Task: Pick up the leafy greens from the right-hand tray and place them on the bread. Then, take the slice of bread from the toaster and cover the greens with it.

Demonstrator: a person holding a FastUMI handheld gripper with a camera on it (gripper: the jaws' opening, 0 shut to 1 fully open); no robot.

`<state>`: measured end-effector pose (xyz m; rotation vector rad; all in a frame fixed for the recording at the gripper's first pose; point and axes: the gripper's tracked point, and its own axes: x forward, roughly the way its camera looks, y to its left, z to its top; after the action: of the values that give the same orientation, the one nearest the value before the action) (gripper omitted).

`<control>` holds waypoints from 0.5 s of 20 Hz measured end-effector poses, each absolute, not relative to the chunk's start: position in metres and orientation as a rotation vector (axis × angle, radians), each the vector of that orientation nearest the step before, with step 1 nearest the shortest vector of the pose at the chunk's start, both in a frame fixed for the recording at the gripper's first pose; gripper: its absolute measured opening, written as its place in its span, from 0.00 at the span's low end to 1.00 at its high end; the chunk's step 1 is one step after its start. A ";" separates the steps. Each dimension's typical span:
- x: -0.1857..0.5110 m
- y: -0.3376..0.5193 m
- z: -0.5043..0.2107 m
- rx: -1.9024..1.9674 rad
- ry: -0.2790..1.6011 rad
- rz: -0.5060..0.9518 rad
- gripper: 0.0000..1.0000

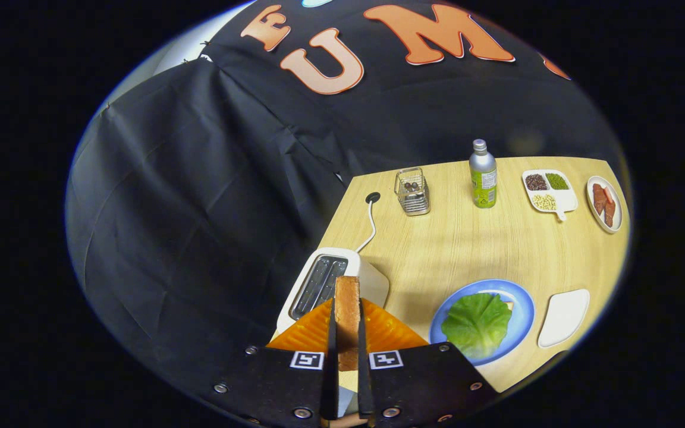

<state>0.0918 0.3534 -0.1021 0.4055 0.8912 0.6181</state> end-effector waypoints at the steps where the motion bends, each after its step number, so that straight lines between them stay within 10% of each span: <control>1: 0.089 0.348 -0.105 0.409 0.887 0.623 0.14; 10: 0.090 0.300 -0.156 0.498 0.886 0.610 0.13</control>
<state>0.0896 0.3003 -0.1564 0.4984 0.8862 0.6098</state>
